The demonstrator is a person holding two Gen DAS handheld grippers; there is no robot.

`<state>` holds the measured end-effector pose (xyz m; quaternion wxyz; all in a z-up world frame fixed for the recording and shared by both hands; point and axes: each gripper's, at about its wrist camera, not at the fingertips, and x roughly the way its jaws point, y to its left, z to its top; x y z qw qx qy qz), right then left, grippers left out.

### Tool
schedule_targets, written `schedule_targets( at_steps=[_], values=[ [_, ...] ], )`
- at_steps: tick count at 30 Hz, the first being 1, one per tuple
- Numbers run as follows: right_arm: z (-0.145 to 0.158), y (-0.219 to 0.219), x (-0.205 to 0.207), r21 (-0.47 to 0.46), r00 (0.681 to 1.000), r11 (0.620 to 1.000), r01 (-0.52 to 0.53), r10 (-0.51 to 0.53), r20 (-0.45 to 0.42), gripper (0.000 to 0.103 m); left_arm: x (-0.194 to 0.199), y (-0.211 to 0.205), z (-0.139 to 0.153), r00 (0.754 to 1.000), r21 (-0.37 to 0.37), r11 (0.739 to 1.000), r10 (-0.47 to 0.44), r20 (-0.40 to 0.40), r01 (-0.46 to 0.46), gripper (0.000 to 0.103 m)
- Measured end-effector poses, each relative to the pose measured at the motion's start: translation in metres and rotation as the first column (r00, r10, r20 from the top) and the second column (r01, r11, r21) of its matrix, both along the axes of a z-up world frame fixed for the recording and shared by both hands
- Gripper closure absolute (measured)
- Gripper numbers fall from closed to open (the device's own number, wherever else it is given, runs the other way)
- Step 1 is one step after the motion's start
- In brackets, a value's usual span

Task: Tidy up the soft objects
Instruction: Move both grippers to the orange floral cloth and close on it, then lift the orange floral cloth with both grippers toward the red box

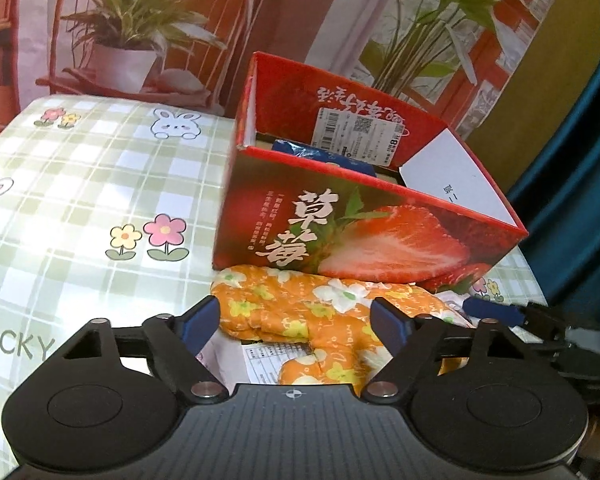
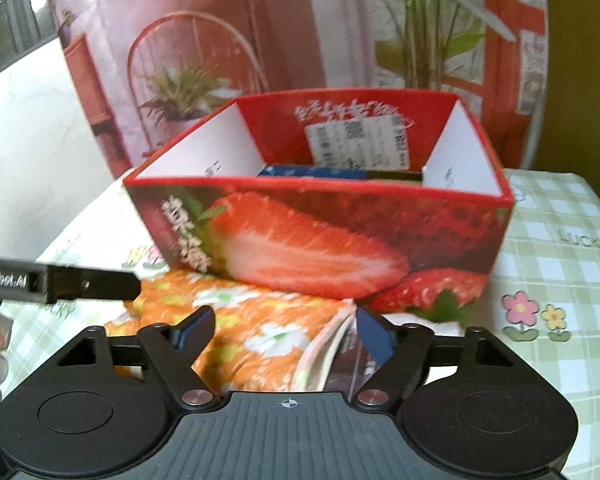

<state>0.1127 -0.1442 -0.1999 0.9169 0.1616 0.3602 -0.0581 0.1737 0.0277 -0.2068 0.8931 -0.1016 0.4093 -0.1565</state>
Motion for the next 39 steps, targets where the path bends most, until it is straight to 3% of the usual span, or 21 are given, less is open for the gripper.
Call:
schedule_targets(
  at_steps=[3, 9, 13, 17, 19, 25, 31, 39],
  values=[
    [-0.006, 0.002, 0.002, 0.012, 0.999, 1.000, -0.018, 0.018, -0.032, 0.037, 0.003, 0.006, -0.005, 0.999, -0.026, 0.999, 0.021, -0.025, -0.021, 0.025],
    [-0.013, 0.005, 0.001, 0.001, 0.998, 0.999, -0.033, 0.033, -0.051, 0.037, 0.019, 0.017, -0.018, 0.995, -0.050, 0.997, 0.059, -0.081, -0.063, 0.026],
    [-0.015, 0.006, 0.001, -0.006, 0.998, 0.999, -0.039, 0.039, -0.053, 0.037, 0.036, 0.021, -0.030, 0.992, -0.107, 0.993, 0.035, -0.120, -0.048, 0.036],
    [-0.016, 0.005, 0.001, -0.005, 0.998, 0.999, -0.041, 0.041, -0.053, 0.037, 0.049, 0.019, -0.040, 0.990, -0.119, 0.992, 0.021, -0.139, -0.038, 0.039],
    [-0.017, 0.005, 0.001, -0.005, 0.998, 0.999, -0.043, 0.042, -0.053, 0.037, 0.051, 0.017, -0.041, 0.991, -0.106, 0.994, 0.021, -0.133, -0.035, 0.050],
    [-0.017, 0.005, 0.000, 0.003, 0.998, 0.999, -0.041, 0.041, -0.053, 0.037, 0.038, 0.017, -0.028, 0.999, -0.096, 0.995, 0.002, -0.049, -0.007, 0.070],
    [-0.013, -0.004, -0.003, 0.053, 0.998, 0.998, -0.023, 0.026, -0.053, 0.039, 0.014, 0.021, -0.015, 1.000, -0.181, 0.983, -0.023, 0.002, 0.023, 0.074],
    [-0.010, -0.018, -0.012, 0.060, 0.998, 0.998, 0.004, 0.000, -0.062, 0.048, 0.002, 0.009, -0.022, 0.996, -0.191, 0.978, -0.091, -0.025, 0.084, 0.074]
  ],
)
